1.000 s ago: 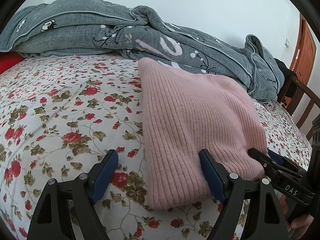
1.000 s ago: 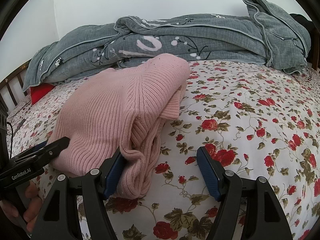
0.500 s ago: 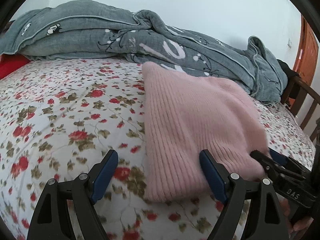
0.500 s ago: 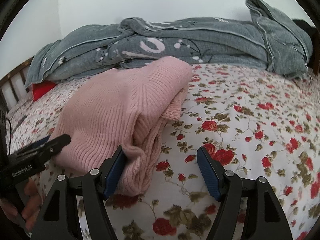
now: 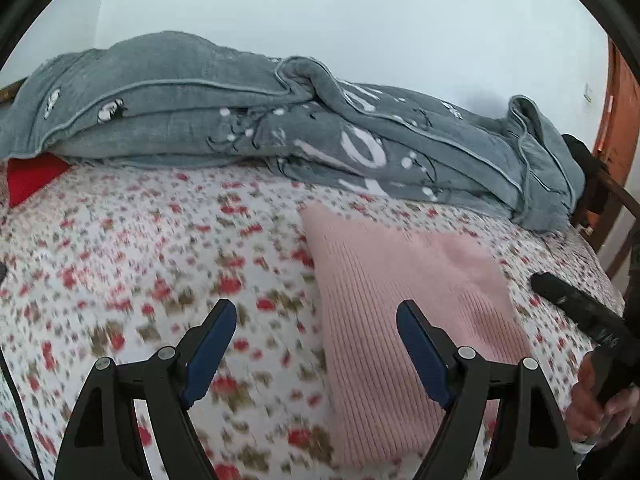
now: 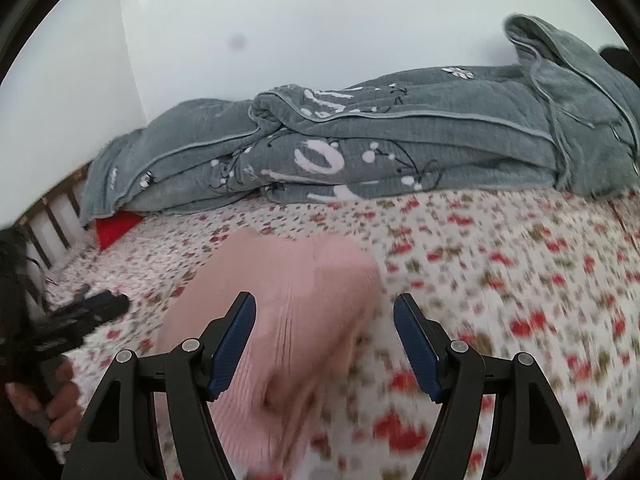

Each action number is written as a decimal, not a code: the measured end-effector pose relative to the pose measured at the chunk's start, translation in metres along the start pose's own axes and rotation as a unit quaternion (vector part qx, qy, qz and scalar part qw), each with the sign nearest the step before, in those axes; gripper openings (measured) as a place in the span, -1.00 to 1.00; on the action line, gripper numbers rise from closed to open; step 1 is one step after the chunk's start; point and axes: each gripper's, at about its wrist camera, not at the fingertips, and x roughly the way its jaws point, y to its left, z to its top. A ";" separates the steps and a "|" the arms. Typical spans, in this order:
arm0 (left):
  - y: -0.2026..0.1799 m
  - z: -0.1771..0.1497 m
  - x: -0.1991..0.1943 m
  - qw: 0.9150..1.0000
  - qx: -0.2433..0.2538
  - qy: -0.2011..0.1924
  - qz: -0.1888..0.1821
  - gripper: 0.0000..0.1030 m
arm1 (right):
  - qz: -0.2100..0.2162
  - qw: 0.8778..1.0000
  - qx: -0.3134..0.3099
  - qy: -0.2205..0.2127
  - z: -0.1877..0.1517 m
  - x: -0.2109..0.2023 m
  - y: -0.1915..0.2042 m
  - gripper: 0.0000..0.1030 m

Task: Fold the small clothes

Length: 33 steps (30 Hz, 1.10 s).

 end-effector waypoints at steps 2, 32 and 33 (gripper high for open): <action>0.000 0.006 0.005 1.000 0.004 -0.002 0.010 0.59 | 0.002 1.000 -0.024 0.017 -0.002 0.027 0.009 0.37; -0.035 0.048 0.156 0.985 0.045 0.148 -0.073 -0.34 | -0.027 0.996 -0.036 0.083 0.000 0.104 -0.002 -0.53; -0.036 0.048 0.156 0.985 0.048 0.147 -0.071 -0.34 | -0.030 0.995 -0.037 0.083 -0.001 0.104 -0.002 -0.53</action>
